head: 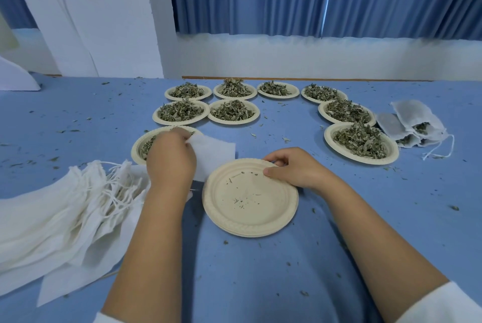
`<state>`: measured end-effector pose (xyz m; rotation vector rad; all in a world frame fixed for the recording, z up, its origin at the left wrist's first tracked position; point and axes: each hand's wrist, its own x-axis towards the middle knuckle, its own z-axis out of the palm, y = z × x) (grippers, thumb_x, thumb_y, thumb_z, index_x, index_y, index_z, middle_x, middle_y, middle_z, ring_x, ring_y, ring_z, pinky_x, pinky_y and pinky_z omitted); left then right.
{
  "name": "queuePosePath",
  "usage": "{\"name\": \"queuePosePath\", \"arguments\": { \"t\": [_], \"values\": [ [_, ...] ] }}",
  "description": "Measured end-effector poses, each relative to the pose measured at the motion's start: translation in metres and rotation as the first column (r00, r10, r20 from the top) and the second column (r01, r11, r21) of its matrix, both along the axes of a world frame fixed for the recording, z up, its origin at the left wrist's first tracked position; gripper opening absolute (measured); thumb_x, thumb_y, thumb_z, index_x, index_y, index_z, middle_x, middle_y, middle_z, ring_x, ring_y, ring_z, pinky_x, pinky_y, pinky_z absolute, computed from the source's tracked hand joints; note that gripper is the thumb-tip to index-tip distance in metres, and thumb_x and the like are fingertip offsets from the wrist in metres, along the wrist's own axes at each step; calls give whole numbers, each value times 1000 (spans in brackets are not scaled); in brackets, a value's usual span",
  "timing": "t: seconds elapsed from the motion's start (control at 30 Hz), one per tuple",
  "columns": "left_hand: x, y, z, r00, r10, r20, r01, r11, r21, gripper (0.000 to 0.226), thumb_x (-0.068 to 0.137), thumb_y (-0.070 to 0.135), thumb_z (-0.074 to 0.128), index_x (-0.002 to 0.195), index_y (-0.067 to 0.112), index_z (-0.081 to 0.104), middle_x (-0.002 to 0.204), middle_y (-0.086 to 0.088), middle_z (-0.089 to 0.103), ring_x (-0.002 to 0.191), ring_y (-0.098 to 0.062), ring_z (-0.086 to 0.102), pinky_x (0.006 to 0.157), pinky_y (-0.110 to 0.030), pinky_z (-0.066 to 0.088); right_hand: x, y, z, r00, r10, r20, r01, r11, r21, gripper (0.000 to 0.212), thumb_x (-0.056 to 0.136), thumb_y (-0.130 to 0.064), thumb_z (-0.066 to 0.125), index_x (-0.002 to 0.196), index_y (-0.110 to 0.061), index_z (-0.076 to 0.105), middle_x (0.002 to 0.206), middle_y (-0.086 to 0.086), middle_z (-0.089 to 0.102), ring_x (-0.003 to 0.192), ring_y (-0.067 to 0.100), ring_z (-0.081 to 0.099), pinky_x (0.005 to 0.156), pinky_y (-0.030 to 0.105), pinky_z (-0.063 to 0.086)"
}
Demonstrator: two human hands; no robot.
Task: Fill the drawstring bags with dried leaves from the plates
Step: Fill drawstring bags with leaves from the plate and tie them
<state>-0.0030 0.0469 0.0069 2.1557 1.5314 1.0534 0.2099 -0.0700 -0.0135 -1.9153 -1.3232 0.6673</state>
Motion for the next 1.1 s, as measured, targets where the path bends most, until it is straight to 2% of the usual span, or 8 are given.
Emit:
{"name": "queuePosePath", "arguments": {
  "t": [0.2,0.37,0.53,0.67,0.73,0.87,1.0,1.1],
  "values": [
    [0,-2,4,969,20,246,-41,996,81,27,95,3,46,108,2,70,101,-18,69,83,-23,52,70,-31,36,-2,1,-2,999,-45,29,45,999,1,14,85,-20,71,94,-30,71,53,-22,57,52,-11,53,53,5,37],
    [0,0,7,910,55,410,-79,996,41,29,96,7,45,112,5,69,110,-13,68,103,-28,59,79,-30,41,-5,1,-2,997,-60,43,60,998,-5,14,85,-21,72,96,-28,71,72,-10,59,67,3,55,66,17,41],
    [-2,1,11,800,132,585,-126,991,-51,24,97,13,46,110,8,66,114,-7,65,110,-22,57,87,-27,42,-17,12,-7,994,-72,82,69,997,32,14,84,-22,73,97,-27,73,70,-13,60,66,1,55,60,10,41],
    [0,4,9,781,125,612,-68,991,-116,23,95,13,47,102,5,67,92,-5,66,83,-20,60,76,-32,47,-38,30,-12,990,-35,133,28,998,55,11,83,-28,71,93,-26,75,64,-16,57,65,-1,54,59,10,39],
    [3,6,5,794,131,594,-65,989,-130,20,93,12,47,90,1,63,68,2,52,60,-13,46,63,-28,38,-44,39,-9,988,-47,149,41,998,42,11,84,-38,69,79,-29,73,61,-17,58,63,0,54,61,16,40],
    [6,14,2,773,193,604,-72,973,-219,18,92,11,48,79,0,54,60,7,40,52,-8,34,47,-16,29,-46,63,0,971,-139,195,131,990,53,51,91,-38,60,47,-20,40,46,-7,36,48,12,35,52,26,30],
    [10,16,1,744,180,644,-13,967,-255,32,89,5,45,61,13,30,51,7,24,37,-11,24,38,-17,16,-57,99,8,988,-119,94,116,993,31,51,92,-25,59,53,-18,27,51,0,26,50,16,24,57,30,22],
    [10,18,3,653,198,731,52,951,-304,33,86,3,44,57,16,33,51,4,31,33,-8,23,37,-15,20,-69,124,9,994,-112,12,113,993,-36,42,90,-36,63,61,-13,44,58,5,40,55,20,35,61,29,28]
  ]
}}
